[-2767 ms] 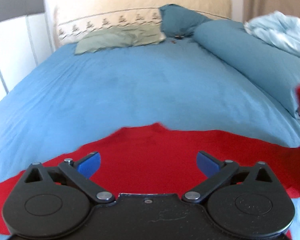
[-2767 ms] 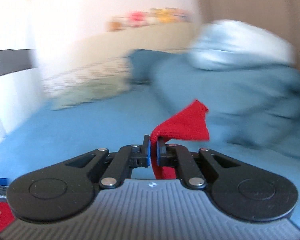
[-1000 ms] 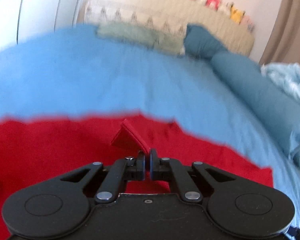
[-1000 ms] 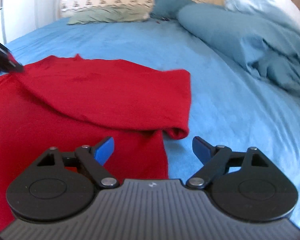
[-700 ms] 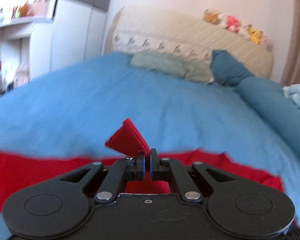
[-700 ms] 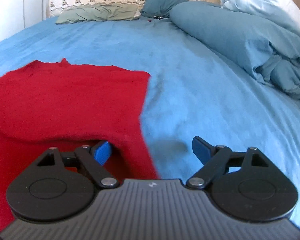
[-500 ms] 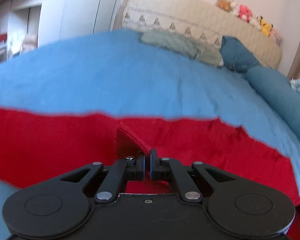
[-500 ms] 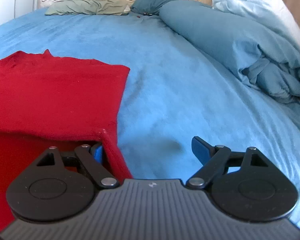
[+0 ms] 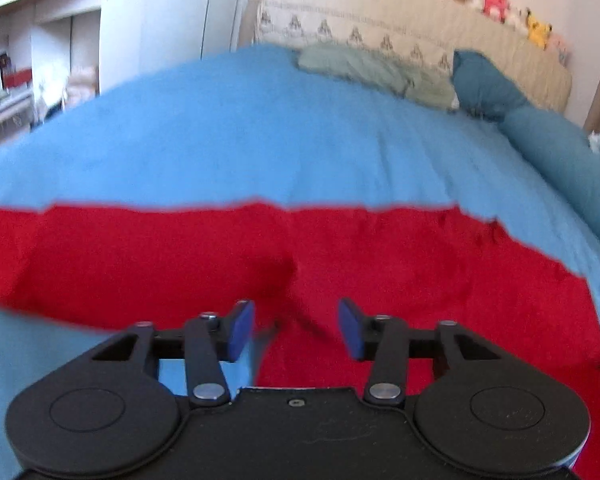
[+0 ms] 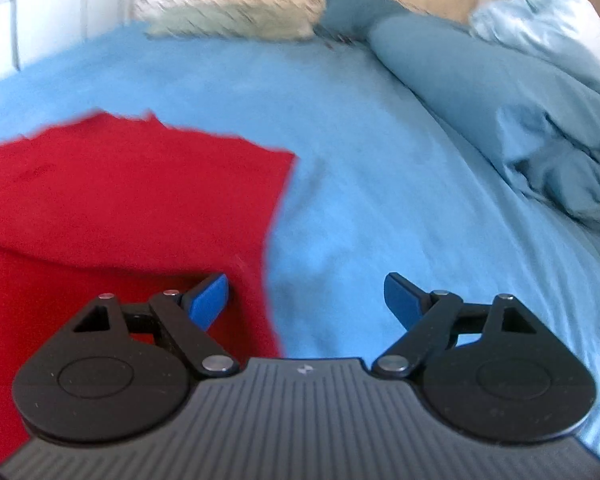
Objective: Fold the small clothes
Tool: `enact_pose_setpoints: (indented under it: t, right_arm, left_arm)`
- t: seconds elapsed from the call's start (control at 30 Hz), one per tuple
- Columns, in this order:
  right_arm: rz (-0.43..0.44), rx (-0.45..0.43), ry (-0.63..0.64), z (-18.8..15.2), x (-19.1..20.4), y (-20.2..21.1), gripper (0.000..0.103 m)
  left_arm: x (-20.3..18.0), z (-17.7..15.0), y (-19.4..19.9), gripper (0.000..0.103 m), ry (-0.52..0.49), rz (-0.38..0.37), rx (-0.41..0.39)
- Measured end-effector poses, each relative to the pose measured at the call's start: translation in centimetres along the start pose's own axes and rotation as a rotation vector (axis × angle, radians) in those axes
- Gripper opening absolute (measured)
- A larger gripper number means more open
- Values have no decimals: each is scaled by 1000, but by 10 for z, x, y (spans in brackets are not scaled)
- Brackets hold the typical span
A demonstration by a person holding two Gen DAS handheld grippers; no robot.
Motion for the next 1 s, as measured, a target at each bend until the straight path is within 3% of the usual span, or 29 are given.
enact_pose_setpoints:
  t: [0.07, 0.17, 0.27, 0.37, 0.53, 0.83, 0.9, 1.0]
  right_arm:
    - [33, -23, -32, 8, 9, 3, 101]
    - [51, -36, -34, 16, 23, -3, 101]
    - [63, -33, -42, 18, 33, -12, 101]
    - [81, -24, -70, 17, 37, -18, 101]
    - [93, -15, -74, 16, 40, -24, 101]
    - [107, -9, -66, 15, 47, -29, 101]
    - [112, -7, -67, 15, 47, -29, 101]
    - [116, -13, -55, 16, 50, -28, 101]
  left_arm:
    - [1, 16, -12, 52, 4, 2, -10]
    - [-6, 30, -47, 48, -27, -14, 41]
    - [-15, 32, -76, 33, -129, -16, 81]
    - [-21, 20, -90, 32, -225, -21, 112]
    - [-27, 4, -89, 31, -334, -22, 91]
    - [-27, -4, -79, 30, -387, -56, 70]
    - [-26, -2, -80, 8, -375, -58, 69]
    - [-31, 5, -73, 7, -407, -35, 16]
Point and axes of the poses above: each gripper's, at about its wrist camera, not at the fingertips, and y roughly against the way its jaws point, x to its left, z to its top, the point moved 8 cm from there along -y, roughly the way its jaws point
